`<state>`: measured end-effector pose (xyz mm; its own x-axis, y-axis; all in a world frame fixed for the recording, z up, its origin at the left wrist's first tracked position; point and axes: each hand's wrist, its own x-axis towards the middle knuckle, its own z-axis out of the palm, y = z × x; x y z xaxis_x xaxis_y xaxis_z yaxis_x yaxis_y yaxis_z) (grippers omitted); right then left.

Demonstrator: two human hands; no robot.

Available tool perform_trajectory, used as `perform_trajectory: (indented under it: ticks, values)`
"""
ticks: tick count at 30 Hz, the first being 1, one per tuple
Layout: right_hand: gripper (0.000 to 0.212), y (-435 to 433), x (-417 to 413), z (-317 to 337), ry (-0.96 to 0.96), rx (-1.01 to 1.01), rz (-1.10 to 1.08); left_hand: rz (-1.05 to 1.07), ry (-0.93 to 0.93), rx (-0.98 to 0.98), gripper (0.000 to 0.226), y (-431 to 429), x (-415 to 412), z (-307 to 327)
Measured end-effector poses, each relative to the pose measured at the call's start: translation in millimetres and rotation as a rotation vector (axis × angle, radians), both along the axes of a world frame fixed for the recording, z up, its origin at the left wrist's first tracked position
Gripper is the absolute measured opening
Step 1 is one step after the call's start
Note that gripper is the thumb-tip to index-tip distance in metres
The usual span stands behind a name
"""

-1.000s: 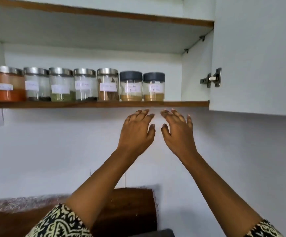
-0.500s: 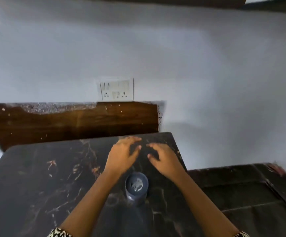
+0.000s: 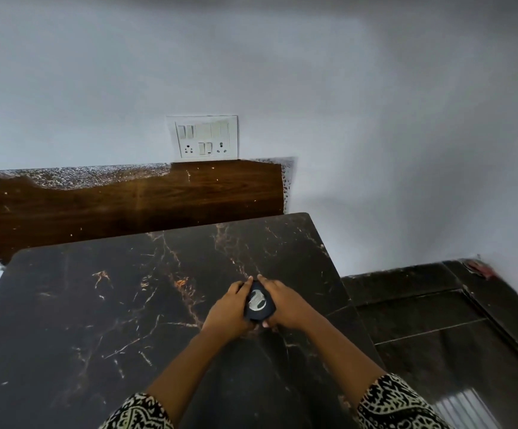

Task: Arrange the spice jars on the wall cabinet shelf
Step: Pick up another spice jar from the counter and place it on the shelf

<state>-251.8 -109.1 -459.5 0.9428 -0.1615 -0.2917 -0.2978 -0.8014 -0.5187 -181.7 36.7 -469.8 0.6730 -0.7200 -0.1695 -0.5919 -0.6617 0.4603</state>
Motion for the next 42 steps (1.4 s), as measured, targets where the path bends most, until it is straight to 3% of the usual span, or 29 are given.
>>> perform_trajectory:
  ticks: [6, 14, 18, 24, 28, 32, 36, 40, 42]
  values:
    - [0.107, 0.2, -19.4, 63.6, -0.14, 0.154, -0.036, -0.086, -0.051, -0.25, 0.101, 23.8, 2.2, 59.6]
    - [0.093, 11.2, -54.2, 185.2, -0.45, 0.287, -0.064, -0.082, 0.178, -0.837, 0.091, 39.8, -15.3, 170.6]
    - [0.078, 20.2, -64.3, 229.5, -0.628, 0.333, -0.106, -0.086, 0.203, -1.051, 0.086, 37.5, -25.6, 217.8]
    - [0.059, 10.8, -66.4, 263.3, -0.788, 0.584, -0.112, -0.057, 0.331, -1.269, 0.073, 22.4, -18.8, 265.7]
    - [0.056, -9.3, -54.7, 274.6, -0.762, 0.778, -0.062, -0.055, 0.411, -1.392, 0.062, -3.8, -14.3, 300.1]
    - [0.05, -30.5, -36.1, 287.3, -0.832, 0.927, -0.039, -0.04, 0.339, -1.465, 0.061, -34.7, -16.7, 327.7]
    - [0.077, -58.7, -14.7, 303.2, -0.899, 1.045, -0.037, 0.005, 0.15, -1.466, 0.064, -66.1, -21.4, 341.8]
    - [0.056, -87.7, -3.5, 317.7, -0.973, 0.978, -0.078, 0.046, -0.146, -1.353, 0.069, -91.0, -33.4, 333.9]
    - [0.059, -97.5, -0.9, 323.8, -1.001, 0.918, -0.056, 0.022, -0.194, -1.287, 0.071, -104.9, -38.1, 331.0]
